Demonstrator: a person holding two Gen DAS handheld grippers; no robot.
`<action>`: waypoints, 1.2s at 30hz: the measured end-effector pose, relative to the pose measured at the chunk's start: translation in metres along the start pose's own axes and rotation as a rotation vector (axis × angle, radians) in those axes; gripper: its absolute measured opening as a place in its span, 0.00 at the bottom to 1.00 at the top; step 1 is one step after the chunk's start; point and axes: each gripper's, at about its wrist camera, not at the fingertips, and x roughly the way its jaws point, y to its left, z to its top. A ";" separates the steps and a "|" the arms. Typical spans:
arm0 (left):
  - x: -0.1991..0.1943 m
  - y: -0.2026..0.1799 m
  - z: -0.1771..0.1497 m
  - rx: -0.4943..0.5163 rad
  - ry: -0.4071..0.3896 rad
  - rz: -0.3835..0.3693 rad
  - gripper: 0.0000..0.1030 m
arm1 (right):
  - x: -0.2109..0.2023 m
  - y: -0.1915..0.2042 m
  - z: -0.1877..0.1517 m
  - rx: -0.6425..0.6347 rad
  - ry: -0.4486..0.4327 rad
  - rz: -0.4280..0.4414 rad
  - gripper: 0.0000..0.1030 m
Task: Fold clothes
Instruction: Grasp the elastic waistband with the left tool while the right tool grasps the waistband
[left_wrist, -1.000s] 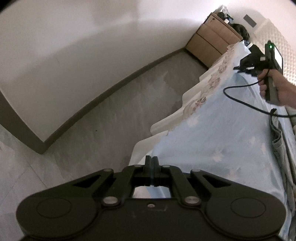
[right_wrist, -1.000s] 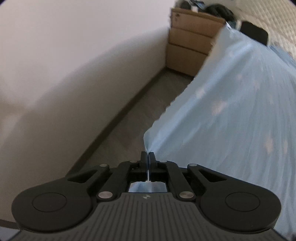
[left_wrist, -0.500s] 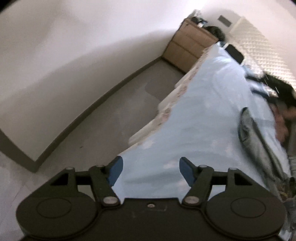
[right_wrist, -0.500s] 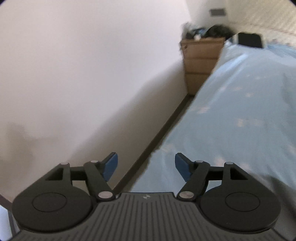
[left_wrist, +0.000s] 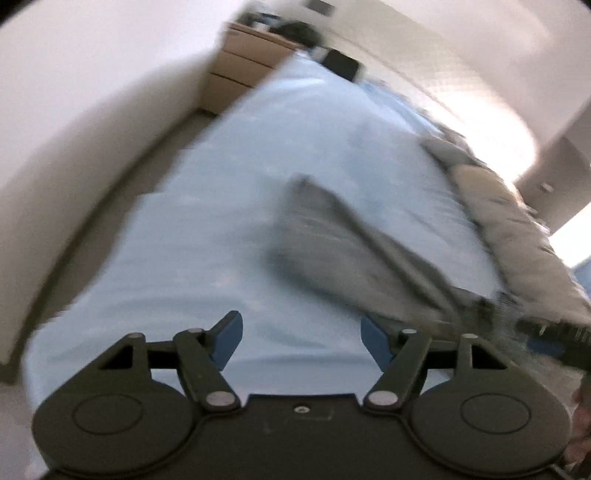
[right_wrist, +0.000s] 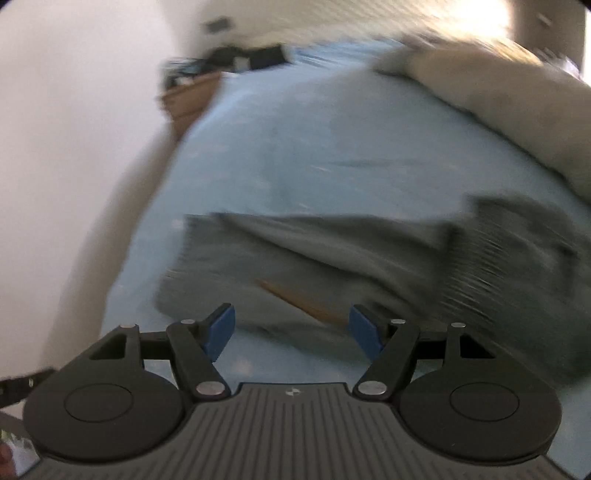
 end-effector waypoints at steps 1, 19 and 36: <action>0.007 -0.018 0.006 0.015 0.022 -0.038 0.67 | -0.012 -0.013 -0.002 0.007 0.005 -0.040 0.69; 0.189 -0.234 -0.007 0.010 0.485 -0.287 0.84 | -0.051 -0.191 -0.016 0.368 -0.018 -0.241 0.69; 0.277 -0.254 -0.073 -0.398 0.407 -0.104 0.84 | 0.142 -0.224 0.196 -0.371 0.334 0.500 0.74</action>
